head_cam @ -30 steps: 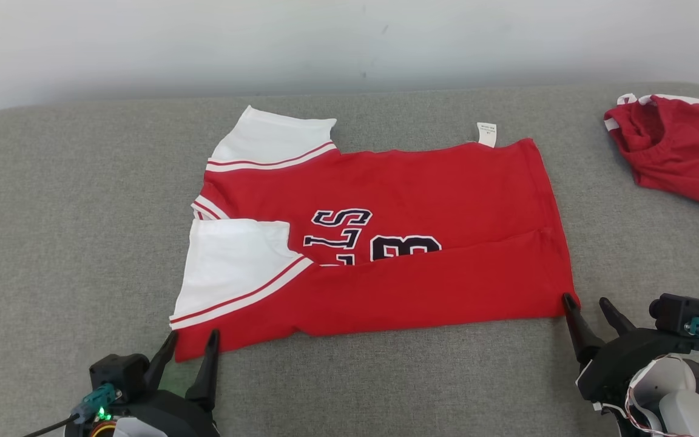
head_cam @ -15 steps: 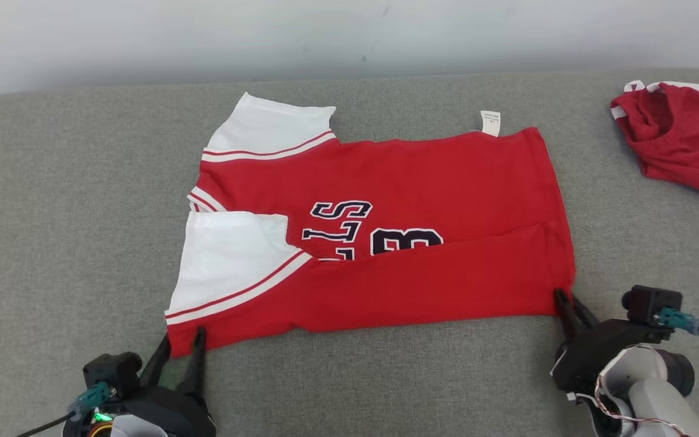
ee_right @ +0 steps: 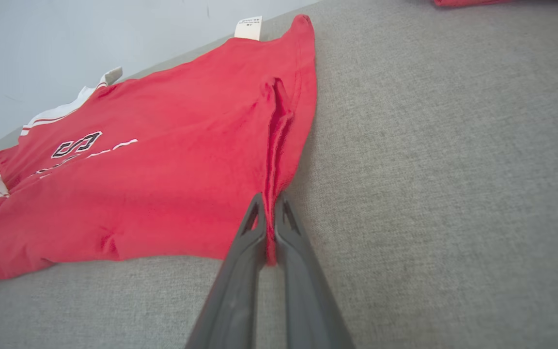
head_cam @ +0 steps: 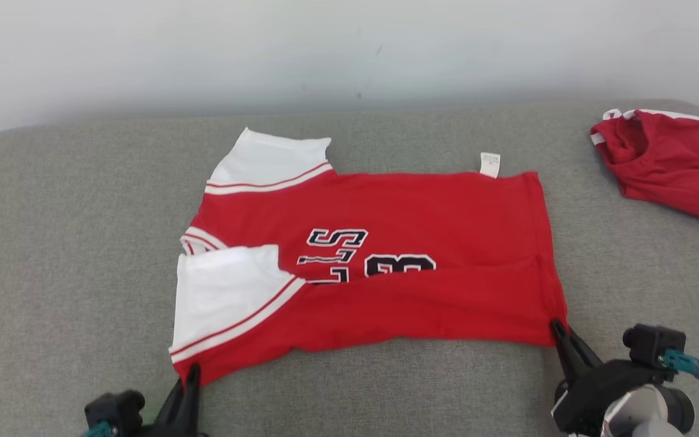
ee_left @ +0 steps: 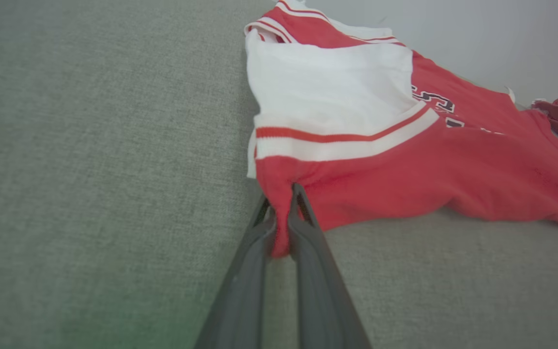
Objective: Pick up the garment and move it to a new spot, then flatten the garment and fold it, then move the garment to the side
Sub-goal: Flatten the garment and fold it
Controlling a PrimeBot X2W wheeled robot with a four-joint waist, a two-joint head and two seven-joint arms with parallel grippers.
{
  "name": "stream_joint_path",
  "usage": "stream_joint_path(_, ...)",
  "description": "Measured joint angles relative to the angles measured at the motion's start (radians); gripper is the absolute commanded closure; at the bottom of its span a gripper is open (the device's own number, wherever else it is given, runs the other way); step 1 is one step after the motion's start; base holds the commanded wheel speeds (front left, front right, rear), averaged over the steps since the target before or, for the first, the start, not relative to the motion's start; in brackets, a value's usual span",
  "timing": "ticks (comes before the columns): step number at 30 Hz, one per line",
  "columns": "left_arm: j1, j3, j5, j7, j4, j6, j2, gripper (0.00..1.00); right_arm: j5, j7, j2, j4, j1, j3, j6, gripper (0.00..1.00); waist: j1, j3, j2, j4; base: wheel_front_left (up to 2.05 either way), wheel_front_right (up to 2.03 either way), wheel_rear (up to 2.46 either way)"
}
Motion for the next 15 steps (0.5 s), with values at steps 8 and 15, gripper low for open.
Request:
stream_joint_path(8, 0.183, 0.013, -0.010, 0.002, -0.164, 0.064, 0.029, 1.00, -0.001, 0.061, 0.006, -0.141, 0.167, -0.061, 0.000, 1.00, 0.0000, -0.043, 0.0000, -0.018, 0.00, 0.00, 0.00)
stream_joint_path(15, 0.265, 0.005, -0.017, 0.045, -0.277, 0.109, 0.046, 1.00, -0.007, 0.132, 0.024, -0.215, 0.251, -0.112, 0.000, 1.00, -0.0001, -0.062, -0.0001, -0.011, 0.00, 0.00, 0.00)
